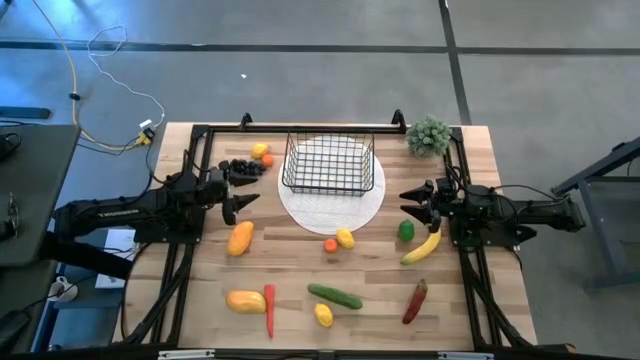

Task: Build produce basket
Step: Put the top yellow mango into the wire basket

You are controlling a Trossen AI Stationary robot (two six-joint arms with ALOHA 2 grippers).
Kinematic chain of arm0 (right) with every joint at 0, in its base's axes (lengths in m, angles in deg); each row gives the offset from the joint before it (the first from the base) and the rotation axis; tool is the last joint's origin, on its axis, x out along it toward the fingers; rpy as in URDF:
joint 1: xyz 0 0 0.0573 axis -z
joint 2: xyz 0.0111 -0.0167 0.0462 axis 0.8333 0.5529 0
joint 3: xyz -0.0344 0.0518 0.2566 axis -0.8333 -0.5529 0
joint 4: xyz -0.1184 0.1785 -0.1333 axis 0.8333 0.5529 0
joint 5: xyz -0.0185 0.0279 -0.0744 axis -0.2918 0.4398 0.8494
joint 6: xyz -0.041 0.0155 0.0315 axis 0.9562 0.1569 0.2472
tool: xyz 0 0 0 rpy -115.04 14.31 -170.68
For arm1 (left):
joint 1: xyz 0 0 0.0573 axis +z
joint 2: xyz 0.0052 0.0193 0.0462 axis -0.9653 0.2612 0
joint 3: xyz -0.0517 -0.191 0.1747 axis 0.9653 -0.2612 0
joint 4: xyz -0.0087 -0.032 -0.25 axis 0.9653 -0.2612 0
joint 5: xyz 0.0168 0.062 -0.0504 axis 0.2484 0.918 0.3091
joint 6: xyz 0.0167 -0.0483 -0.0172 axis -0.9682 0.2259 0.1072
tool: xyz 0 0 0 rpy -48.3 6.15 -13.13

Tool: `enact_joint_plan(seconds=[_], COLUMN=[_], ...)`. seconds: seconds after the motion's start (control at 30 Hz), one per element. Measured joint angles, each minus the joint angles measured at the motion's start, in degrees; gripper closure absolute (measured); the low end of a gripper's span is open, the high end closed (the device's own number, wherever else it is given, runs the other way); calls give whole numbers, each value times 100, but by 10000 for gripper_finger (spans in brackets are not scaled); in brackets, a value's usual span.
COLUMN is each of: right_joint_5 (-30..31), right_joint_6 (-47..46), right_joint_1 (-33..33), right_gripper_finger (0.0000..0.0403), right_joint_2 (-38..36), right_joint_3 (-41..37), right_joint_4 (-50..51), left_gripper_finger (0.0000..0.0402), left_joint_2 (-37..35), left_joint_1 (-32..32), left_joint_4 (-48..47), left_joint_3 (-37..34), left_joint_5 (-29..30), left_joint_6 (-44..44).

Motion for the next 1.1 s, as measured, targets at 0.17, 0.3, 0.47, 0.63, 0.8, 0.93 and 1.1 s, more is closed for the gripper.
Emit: enact_joint_plan(seconds=[0.17, 0.3, 0.47, 0.63, 0.8, 0.93, 1.1], right_joint_5=[-1, -2, -1, -2, -1, 0, 0], right_joint_6=[-1, -2, -1, -2, -1, -2, -2], right_joint_1=[0, -2, -1, 0, -2, 0, 0], right_gripper_finger=[162, 162, 162, 162, 162, 162, 162], right_joint_2=[-2, 0, 0, 0, 0, 0, 0], right_joint_3=[1, 1, 0, -1, 0, 1, -1], right_joint_4=[-1, 0, 0, -1, 0, 1, -1], left_gripper_finger=[154, 154, 154, 154, 154, 154, 154], left_joint_2=[0, 147, 506, 1150, 1802, 2169, 2508], left_joint_1=[-174, -316, -492, -690, -949, -1163, -1464], left_joint_4=[-954, -2225, -3216, -4552, -5476, -5870, -6099], left_joint_3=[644, 1286, 1926, 2578, 3047, 3181, 3181], left_joint_5=[433, 503, 588, 631, 588, 570, 334], left_joint_6=[68, 123, 687, 1626, 2600, 3300, 3801])
